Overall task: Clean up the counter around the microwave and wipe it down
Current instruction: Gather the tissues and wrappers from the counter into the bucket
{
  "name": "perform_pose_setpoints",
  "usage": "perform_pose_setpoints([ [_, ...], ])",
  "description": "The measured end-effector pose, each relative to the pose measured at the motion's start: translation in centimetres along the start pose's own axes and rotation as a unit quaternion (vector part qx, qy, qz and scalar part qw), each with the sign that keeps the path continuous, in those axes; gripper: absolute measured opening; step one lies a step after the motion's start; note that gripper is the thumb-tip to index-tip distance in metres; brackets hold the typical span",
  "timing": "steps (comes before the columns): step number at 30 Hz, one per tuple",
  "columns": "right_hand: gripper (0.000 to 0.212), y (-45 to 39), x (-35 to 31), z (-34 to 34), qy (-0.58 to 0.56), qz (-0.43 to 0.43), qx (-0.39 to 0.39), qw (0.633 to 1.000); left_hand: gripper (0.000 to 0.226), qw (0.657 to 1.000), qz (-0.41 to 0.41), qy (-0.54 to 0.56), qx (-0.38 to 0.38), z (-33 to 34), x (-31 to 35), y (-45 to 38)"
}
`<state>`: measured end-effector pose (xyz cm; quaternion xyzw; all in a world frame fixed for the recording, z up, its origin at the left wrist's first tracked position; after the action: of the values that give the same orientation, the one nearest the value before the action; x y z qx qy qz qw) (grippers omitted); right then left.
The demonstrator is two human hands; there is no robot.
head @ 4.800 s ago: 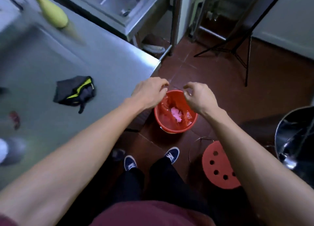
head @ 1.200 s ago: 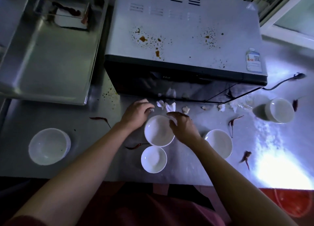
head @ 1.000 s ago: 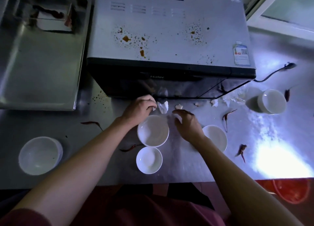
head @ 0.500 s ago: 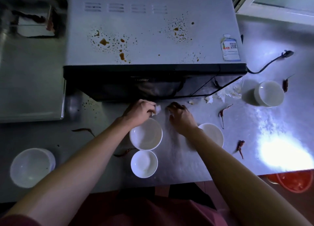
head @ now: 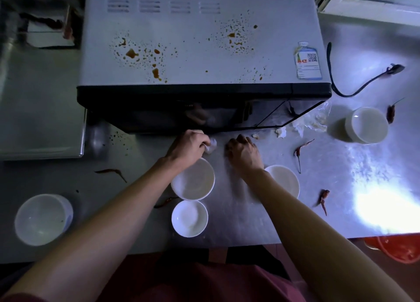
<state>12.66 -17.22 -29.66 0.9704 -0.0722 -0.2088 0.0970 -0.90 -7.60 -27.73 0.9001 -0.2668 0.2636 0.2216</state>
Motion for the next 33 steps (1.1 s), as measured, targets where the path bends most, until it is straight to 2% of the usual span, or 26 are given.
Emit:
perform_pose_setpoints([
  [4, 0.023, 0.6, 0.9, -0.7, -0.015, 0.000, 0.006, 1.000, 0.026, 1.000, 0.004, 0.008, 0.016, -0.2, 1.3, 0.0],
  [8, 0.018, 2.1, 3.4, -2.9, -0.017, 0.023, 0.072, 0.997, 0.022, 1.000, 0.030, 0.004, 0.009, 0.4, 3.6, 0.2],
  [11, 0.015, 2.7, 5.9, -4.1, -0.016, 0.046, 0.109, 0.993, 0.022, 1.000, 0.011, 0.010, 0.003, 1.5, 4.3, 0.0],
  [17, 0.019, 1.8, 6.2, -4.2, 0.016, -0.058, 0.085, 0.995, 0.025, 1.000, -0.015, 0.015, -0.010, 3.0, 5.2, 0.2],
  [21, 0.021, 1.8, 6.0, -3.4, 0.030, -0.086, 0.063, 0.994, 0.026, 0.999, -0.034, 0.013, -0.016, 3.4, 5.1, 0.4],
  [28, 0.020, 1.8, 6.8, -2.5, 0.062, -0.053, 0.036, 0.996, 0.021, 0.997, -0.070, 0.013, -0.030, 4.0, 5.5, 0.8],
  [33, 0.021, 1.7, 7.9, -2.9, 0.042, -0.020, 0.031, 0.998, 0.022, 0.997, -0.078, 0.006, -0.027, 4.5, 6.5, 1.0],
])
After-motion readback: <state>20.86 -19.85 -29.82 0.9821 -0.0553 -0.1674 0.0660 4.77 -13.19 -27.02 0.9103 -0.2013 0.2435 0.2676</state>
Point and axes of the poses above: each hand's wrist, its own y-axis away from the middle knuckle, its own z-axis out of the palm, x = y × z, the point moved 7 cm from there along -y, towards the middle knuckle, and after that the axes turned 14 degrees about -z, right-handed, at the moved point
